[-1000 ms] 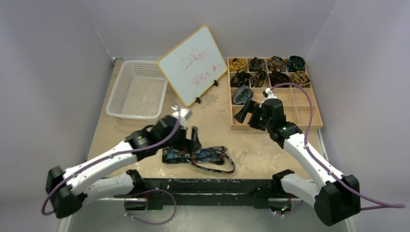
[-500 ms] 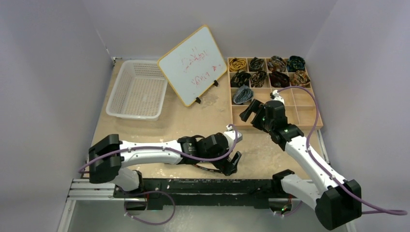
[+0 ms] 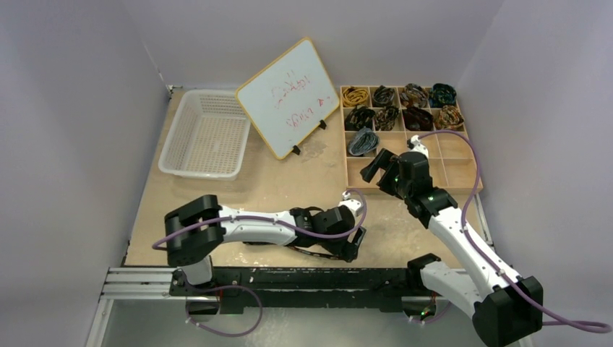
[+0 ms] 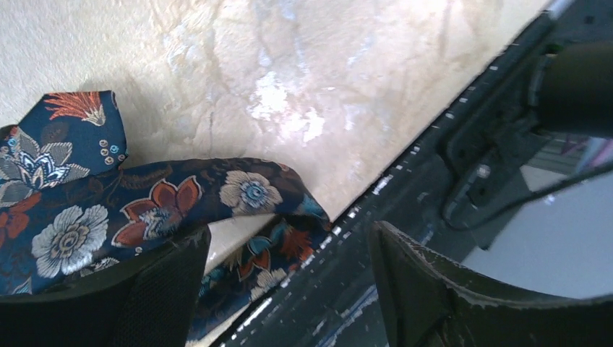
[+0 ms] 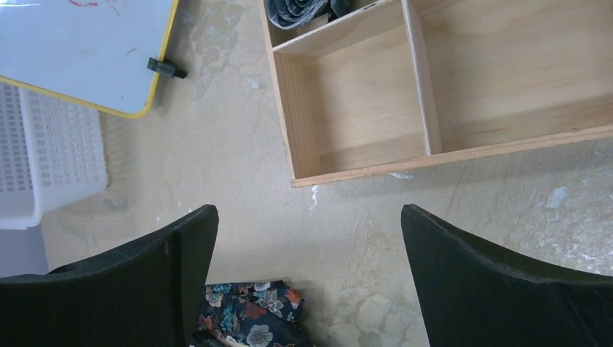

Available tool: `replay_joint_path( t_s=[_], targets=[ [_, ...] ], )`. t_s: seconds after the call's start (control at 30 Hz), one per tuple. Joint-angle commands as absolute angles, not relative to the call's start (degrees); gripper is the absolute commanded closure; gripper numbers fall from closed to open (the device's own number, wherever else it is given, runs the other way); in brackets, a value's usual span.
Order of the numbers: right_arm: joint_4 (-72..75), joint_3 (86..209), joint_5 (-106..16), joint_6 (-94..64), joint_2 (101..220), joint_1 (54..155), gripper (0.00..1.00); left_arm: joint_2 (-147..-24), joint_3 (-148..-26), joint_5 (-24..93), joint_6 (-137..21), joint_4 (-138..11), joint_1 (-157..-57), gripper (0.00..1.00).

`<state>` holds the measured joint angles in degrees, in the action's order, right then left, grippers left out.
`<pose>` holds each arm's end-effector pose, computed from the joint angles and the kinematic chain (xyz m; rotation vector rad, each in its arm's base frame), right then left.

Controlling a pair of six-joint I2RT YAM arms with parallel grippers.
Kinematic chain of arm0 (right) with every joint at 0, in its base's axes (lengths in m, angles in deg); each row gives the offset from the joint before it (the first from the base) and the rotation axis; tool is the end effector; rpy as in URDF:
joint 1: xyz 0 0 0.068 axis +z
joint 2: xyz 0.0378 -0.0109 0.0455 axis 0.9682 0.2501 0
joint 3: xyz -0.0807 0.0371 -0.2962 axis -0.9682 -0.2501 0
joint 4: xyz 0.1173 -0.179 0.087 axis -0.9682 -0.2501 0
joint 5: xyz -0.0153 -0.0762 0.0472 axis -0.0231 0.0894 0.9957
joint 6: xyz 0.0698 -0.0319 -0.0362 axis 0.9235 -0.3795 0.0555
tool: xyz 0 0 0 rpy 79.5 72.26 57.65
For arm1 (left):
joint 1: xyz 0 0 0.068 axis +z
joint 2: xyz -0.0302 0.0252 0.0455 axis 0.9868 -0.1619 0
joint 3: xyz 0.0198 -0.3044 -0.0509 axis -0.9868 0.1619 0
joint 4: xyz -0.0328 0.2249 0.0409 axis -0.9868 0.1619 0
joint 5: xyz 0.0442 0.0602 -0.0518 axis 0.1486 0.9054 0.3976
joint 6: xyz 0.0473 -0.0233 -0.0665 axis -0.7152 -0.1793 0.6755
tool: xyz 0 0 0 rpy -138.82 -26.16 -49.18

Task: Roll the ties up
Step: Flatten out the tie at the center of the board.

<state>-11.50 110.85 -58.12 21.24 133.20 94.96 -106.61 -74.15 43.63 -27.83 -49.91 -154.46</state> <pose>0.1844 0.0581 0.2897 0.4856 2.0617 0.5717 0.1013 -0.3434 0.2187 0.7213 2.5267 -0.8145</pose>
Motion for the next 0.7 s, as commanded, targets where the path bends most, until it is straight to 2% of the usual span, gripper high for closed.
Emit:
replay_joint_path(
  t_s=[0.0,0.27,0.37,0.53,0.67],
  targets=[
    [-12.9,111.9,-59.8,21.6,131.8,94.8,0.01,-110.3,-76.8,47.1,-23.1,-51.7,-154.9,0.24],
    [-13.0,111.5,-59.2,21.5,131.3,94.8,0.01,-116.7,-81.8,46.7,-23.6,-51.0,-155.2,0.45],
    [-12.8,111.5,-59.6,21.4,131.6,94.8,0.01,-116.6,-82.4,47.6,-23.9,-50.2,-155.2,0.63],
    [-11.8,111.2,-57.7,20.4,133.0,94.8,0.01,-112.2,-81.5,50.6,-24.5,-49.1,-155.2,1.0],
    [-7.7,111.0,-51.5,14.8,132.7,94.8,0.02,-105.3,-80.6,54.1,-26.2,-46.7,-154.4,1.0]
  ],
)
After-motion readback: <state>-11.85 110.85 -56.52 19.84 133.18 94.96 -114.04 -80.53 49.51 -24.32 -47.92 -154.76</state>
